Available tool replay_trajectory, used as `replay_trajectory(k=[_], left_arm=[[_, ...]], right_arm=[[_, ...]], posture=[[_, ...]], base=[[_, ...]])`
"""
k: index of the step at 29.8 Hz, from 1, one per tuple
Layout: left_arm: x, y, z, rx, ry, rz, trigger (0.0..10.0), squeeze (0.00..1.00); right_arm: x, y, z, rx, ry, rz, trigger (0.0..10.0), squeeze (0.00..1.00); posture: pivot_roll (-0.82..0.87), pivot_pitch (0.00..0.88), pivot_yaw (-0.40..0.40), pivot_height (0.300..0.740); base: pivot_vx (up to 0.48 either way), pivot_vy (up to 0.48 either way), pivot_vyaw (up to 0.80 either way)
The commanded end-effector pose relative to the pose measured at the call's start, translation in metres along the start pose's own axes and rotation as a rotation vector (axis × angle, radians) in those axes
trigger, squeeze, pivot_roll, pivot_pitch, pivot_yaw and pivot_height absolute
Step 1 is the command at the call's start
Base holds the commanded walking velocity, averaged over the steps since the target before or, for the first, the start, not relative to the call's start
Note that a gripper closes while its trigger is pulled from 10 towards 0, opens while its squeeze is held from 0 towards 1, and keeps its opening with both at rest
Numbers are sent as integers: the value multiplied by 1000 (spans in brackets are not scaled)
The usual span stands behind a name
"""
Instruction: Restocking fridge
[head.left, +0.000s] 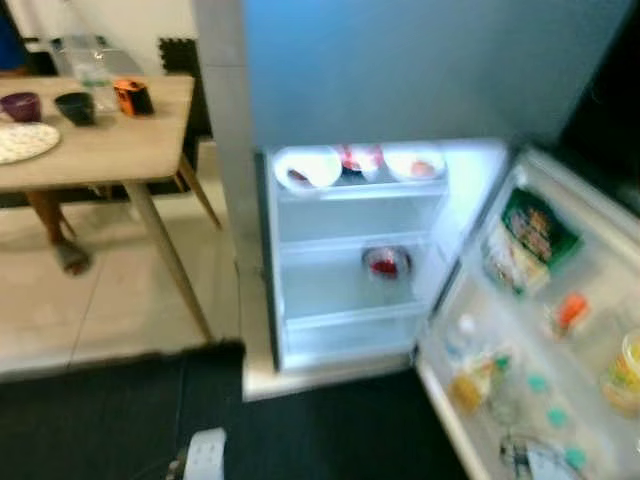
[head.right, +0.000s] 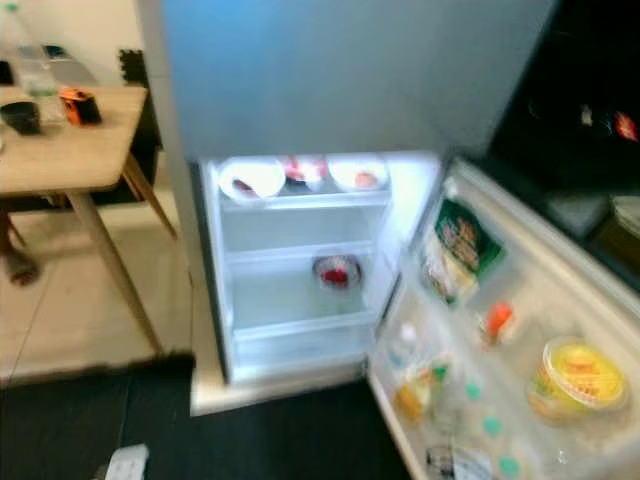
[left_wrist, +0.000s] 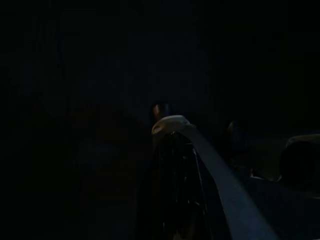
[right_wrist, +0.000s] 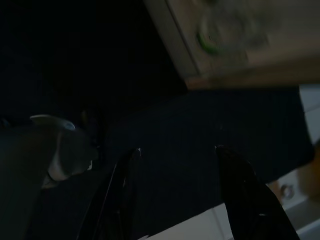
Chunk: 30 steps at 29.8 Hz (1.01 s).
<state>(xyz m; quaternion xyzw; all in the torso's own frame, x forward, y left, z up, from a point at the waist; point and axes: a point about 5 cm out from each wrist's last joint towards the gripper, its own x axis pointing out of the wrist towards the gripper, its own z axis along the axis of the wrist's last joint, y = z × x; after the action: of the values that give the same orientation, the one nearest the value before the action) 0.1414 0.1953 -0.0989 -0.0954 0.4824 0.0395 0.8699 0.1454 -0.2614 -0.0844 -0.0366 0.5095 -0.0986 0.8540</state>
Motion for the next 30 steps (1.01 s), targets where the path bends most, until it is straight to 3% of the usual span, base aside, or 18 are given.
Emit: replay_trajectory(k=[1,30], left_arm=[[1,-3,2,5,-9,-15,10000,0],[-1,-1,-2,71,19,-39,10000,0]], right_arm=[[0,-2,-2,-3,12,-9,10000,0],[0,4,-6,-23,35,-14,10000,0]], posture=[[-108,28,-45,740],[-101,47,-20,740]], base=[[0,0,-763],[0,0,-763]])
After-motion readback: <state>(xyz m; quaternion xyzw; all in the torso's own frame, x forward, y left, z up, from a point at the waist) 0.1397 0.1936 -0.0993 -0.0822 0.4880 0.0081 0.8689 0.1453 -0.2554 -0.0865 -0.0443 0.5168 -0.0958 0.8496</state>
